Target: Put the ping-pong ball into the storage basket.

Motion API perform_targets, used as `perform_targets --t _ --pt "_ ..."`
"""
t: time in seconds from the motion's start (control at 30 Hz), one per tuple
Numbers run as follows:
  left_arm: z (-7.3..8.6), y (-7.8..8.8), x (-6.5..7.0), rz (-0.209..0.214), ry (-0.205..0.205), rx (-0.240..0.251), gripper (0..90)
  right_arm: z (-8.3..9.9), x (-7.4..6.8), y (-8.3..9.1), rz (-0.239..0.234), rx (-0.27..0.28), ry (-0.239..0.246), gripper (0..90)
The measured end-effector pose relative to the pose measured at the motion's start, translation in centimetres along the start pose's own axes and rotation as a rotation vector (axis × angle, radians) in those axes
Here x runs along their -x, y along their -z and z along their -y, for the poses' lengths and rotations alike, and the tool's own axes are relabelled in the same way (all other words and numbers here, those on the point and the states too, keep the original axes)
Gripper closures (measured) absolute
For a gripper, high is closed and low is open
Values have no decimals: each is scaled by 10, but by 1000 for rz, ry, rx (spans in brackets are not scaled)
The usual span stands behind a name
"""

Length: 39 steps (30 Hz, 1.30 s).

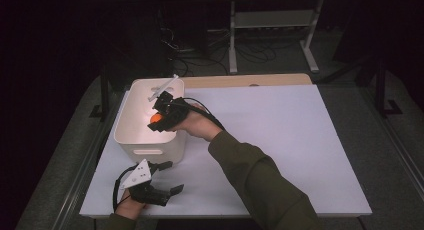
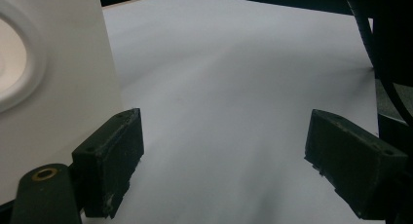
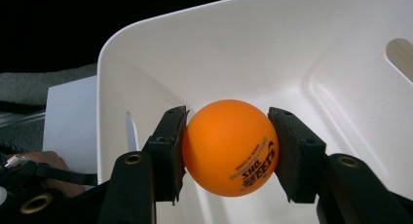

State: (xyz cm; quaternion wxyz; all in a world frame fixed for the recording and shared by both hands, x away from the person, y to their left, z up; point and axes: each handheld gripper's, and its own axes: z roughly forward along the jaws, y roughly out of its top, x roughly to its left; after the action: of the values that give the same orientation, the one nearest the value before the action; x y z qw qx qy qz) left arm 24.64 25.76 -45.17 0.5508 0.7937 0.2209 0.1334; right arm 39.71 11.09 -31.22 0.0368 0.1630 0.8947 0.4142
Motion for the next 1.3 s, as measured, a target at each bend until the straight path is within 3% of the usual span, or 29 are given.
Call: perform_targets --t 0.2,0.47,0.93,1.3 --pt "0 0 0 -1 -2 1 140 -1 -4 -7 -11 -28 7 488" --pt "0 0 0 -1 1 -3 140 0 -3 -2 -14 -13 -9 375" --pt "0 0 0 -3 1 0 140 9 7 38 22 42 -30 341" --pt "0 0 0 -6 0 0 140 36 16 73 47 92 -79 317"
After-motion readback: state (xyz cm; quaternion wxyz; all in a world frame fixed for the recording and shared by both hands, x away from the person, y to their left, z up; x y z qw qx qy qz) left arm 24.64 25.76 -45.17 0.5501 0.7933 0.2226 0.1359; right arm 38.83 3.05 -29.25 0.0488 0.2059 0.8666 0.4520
